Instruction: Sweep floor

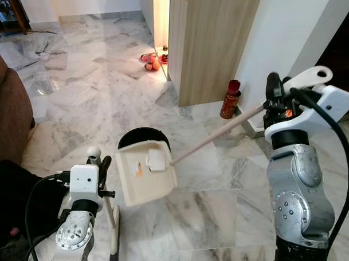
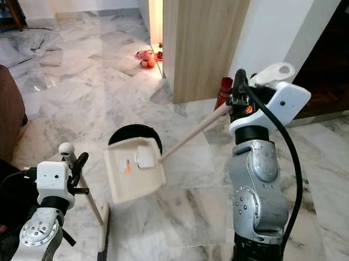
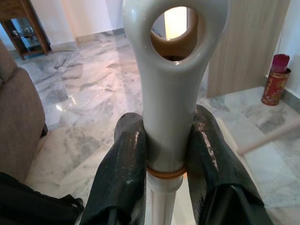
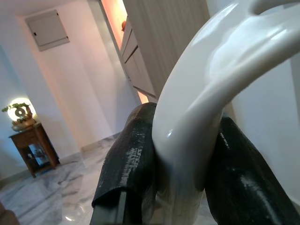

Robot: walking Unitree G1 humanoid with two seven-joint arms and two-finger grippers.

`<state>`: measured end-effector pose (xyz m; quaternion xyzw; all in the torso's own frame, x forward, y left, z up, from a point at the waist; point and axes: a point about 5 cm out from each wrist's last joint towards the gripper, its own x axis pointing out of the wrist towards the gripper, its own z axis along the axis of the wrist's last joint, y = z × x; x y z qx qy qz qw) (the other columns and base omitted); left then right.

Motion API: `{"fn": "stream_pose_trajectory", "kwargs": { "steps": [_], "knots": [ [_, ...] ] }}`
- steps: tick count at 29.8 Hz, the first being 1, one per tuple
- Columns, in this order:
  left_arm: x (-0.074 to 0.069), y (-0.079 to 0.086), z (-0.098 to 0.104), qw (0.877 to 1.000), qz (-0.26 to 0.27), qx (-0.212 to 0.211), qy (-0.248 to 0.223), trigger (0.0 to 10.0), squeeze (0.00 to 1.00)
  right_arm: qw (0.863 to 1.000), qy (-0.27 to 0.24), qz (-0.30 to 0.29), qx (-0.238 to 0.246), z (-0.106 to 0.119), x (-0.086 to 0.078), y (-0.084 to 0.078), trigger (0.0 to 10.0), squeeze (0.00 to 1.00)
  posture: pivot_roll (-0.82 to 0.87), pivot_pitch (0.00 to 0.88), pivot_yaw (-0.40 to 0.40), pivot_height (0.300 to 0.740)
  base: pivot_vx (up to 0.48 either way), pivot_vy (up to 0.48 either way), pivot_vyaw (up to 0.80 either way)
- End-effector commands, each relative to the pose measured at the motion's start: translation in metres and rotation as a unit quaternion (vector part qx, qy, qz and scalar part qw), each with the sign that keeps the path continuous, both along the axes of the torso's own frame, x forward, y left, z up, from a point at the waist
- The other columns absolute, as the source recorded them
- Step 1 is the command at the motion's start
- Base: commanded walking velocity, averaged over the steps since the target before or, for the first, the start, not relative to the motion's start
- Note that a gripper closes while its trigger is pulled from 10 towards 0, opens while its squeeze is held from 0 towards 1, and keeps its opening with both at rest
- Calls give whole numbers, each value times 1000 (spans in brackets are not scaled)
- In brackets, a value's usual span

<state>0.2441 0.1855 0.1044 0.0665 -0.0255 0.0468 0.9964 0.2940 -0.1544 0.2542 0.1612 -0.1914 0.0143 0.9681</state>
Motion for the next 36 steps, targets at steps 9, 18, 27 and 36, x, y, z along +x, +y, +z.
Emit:
{"fn": "stream_pose_trajectory", "kwargs": {
  "steps": [9, 18, 27, 36],
  "knots": [
    [0, 4, 7, 1000, 12, 3, -23, 10000, 0, 999, -36, 11, 14, 17, -4, 5, 10000, 0, 65, 95, -5, 740, 236, 0, 0],
    [0, 9, 9, 999, 33, 8, -30, 10000, 0, 999, -32, 21, 10, 16, -3, 9, 10000, 0, 69, 89, -6, 740, 312, 0, 0],
    [1, 9, 9, 999, 34, 9, -31, 10000, 0, 999, -31, 20, 14, 15, -3, 10, 10000, 0, 70, 81, -4, 740, 322, 0, 0],
    [1, 10, 10, 999, 38, 9, -34, 10000, 0, 999, -35, 21, 11, 16, -3, 9, 10000, 0, 69, 81, -6, 740, 324, 0, 383]
  ]
}}
